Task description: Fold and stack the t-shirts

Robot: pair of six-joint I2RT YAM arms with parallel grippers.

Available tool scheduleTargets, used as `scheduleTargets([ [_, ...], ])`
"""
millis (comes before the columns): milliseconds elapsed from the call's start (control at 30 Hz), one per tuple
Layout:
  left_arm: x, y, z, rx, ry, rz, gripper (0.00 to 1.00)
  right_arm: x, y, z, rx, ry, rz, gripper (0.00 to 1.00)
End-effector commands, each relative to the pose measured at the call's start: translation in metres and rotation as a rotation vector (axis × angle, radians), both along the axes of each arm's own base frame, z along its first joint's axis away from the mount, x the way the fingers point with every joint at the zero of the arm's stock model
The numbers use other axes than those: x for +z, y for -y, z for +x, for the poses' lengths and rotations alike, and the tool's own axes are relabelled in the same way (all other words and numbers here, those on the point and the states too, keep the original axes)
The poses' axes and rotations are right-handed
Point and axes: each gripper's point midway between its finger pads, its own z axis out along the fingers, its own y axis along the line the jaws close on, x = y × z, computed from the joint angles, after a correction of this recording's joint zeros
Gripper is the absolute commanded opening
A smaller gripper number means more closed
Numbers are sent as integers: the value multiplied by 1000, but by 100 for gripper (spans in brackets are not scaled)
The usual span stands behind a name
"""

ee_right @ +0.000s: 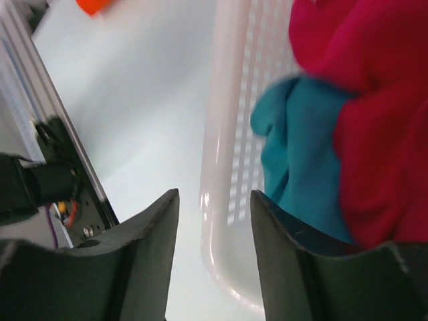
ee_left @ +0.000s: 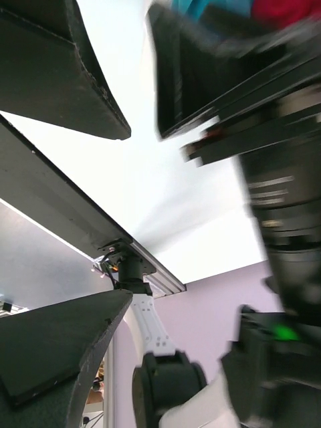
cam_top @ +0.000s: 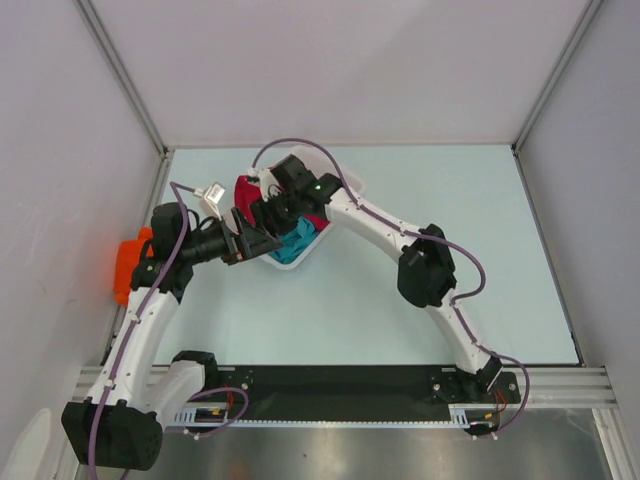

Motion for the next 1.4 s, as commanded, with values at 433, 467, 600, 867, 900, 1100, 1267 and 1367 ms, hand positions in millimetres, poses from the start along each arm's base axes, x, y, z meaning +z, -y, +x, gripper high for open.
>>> scheduleTargets([
  [433, 14, -5, 15, 22, 78, 34, 100, 129, 84, 76, -311, 95, 168, 59],
  [467, 9, -5, 18, 23, 65, 33, 100, 136, 95, 83, -353, 129, 177, 59],
  [600, -21, 0, 36, 23, -51, 1, 99, 146, 132, 63, -437, 164, 177, 59],
  [867, -69, 46, 71, -62, -178, 60, 99, 112, 188, 17, -557, 147, 101, 58],
  [900, -74, 63, 63, -124, -174, 90, 100, 112, 191, 13, -568, 141, 104, 58],
  [1100, -103, 114, 73, -253, -168, 335, 99, 111, 204, -7, -594, 129, 123, 57],
  [1267, -109, 122, 90, -244, -160, 406, 100, 113, 216, -19, -615, 135, 121, 57],
  [1367, -110, 121, 92, -238, -162, 415, 99, 117, 223, -26, -623, 146, 126, 57],
])
